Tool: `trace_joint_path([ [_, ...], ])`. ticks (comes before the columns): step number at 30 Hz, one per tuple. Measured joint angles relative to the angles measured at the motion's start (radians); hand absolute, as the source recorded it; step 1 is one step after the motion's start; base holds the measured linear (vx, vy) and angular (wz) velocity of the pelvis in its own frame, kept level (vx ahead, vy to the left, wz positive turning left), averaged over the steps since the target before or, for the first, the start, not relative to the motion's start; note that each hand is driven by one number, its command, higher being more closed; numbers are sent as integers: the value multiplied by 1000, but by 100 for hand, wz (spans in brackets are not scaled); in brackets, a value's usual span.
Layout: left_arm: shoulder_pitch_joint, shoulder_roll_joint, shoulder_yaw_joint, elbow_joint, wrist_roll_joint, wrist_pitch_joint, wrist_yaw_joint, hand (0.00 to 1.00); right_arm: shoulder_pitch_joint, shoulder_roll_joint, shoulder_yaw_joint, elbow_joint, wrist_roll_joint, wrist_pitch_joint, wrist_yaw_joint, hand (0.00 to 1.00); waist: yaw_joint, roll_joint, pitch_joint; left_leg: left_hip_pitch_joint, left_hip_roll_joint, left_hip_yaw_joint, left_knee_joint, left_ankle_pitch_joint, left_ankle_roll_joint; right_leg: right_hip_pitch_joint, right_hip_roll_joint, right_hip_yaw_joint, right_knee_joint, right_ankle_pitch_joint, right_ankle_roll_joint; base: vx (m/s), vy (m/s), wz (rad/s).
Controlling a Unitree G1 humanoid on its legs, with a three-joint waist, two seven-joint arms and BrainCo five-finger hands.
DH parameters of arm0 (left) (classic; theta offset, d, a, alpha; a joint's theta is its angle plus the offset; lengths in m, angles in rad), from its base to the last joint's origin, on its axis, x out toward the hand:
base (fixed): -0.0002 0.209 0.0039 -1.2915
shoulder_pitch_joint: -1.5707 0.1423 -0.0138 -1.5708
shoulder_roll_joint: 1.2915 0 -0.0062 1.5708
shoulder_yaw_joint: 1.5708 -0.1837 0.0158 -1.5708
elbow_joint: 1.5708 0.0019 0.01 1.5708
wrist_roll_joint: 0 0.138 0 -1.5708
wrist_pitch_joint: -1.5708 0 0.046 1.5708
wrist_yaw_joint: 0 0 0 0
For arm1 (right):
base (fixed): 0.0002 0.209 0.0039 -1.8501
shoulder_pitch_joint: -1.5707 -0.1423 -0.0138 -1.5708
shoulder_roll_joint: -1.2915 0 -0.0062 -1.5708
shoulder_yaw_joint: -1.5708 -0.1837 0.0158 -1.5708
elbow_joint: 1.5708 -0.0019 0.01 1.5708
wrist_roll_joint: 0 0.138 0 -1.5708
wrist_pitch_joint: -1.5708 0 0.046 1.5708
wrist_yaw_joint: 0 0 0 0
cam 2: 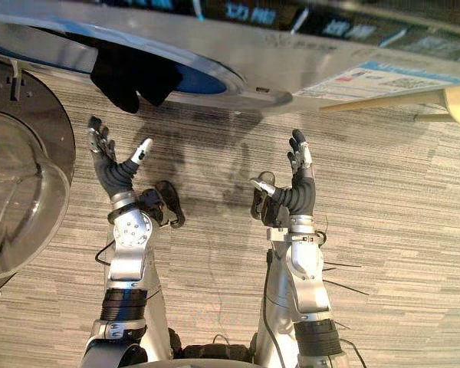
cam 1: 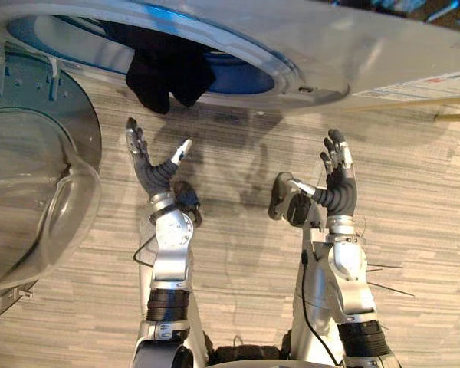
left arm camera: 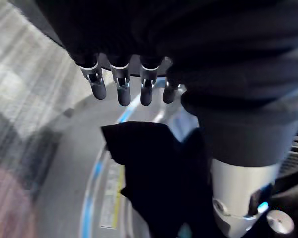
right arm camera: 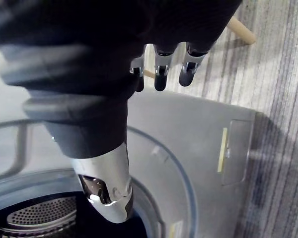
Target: Pick up the laundry basket with both hands and put the clothes into the washing machine.
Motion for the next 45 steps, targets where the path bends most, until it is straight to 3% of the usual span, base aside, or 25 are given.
trace_joint_path([
  [10, -131, 14, 105, 133, -165, -5, 2, 0, 1, -20, -5, 24, 1, 21, -12, 0, -4, 0, -2, 3, 4, -5, -1, 1, -2, 7, 5, -7, -7, 1, -2, -3, -12, -1],
  [13, -197, 40, 143, 240, -284, -11, -8, 0, 1, -19, -4, 24, 4, 22, -11, 0, -7, 0, -3, 3, 10, -4, -3, 1, -2, 11, 8, -9, -16, 2, -3, 0, -12, -5],
  [18, -299, 90, 159, 327, -563, -49, -81, 0, -15, -21, -3, 25, 23, 27, 1, 0, -9, -3, -5, -1, 21, 0, -7, 1, -1, 8, 18, -12, -32, 12, -7, -1, -14, -8],
  [20, -365, 108, 159, 370, -669, -63, -110, 0, -40, -22, -2, 27, 32, 30, 10, 0, -24, -11, -9, -12, 23, 6, -13, 2, 2, -5, 21, -8, -44, 24, -6, -18, 0, -12],
  [26, -520, 180, 148, 388, -795, -84, -153, 0, -82, -32, -3, 26, 62, 35, 11, 0, -61, -25, -16, -68, 37, 24, -16, 15, 19, -61, 30, 0, -74, 61, 10, -27, 12, -12],
  [27, -540, 188, 146, 388, -809, -85, -146, 100, -82, -37, -3, 26, 62, 35, 11, 0, -63, -25, -16, -75, 39, 25, -14, 16, 21, -67, 33, 2, -76, 66, 11, -28, 20, -11],
  [32, -541, 215, 149, 388, -827, -95, -127, 100, -82, -41, -5, 26, 62, 35, 11, 0, -60, -27, -15, -103, 52, 25, 2, 16, 22, -90, 40, 1, -74, 77, 11, -14, 11, -8],
  [37, -507, 226, 148, 342, -819, -133, -105, 100, -79, -36, -5, 25, 61, 33, 15, 0, -61, -28, -15, -112, 52, 22, 13, 15, 22, -98, 39, 2, -66, 78, 9, 0, 0, 0],
  [40, -476, 216, 147, 299, -805, -135, -102, 100, -78, -28, -4, 21, 59, 33, 30, 0, -63, -29, -14, -112, 51, 21, 16, 16, 22, -98, 38, 3, -63, 80, 7, 0, 0, 0],
  [45, -397, 147, 124, 128, -726, -178, -110, 100, -73, -16, -3, 14, 47, 33, 30, 0, -59, -29, -14, -96, 42, 21, 11, 16, 22, -87, 33, 5, -58, 78, 7, 6, 2, 3],
])
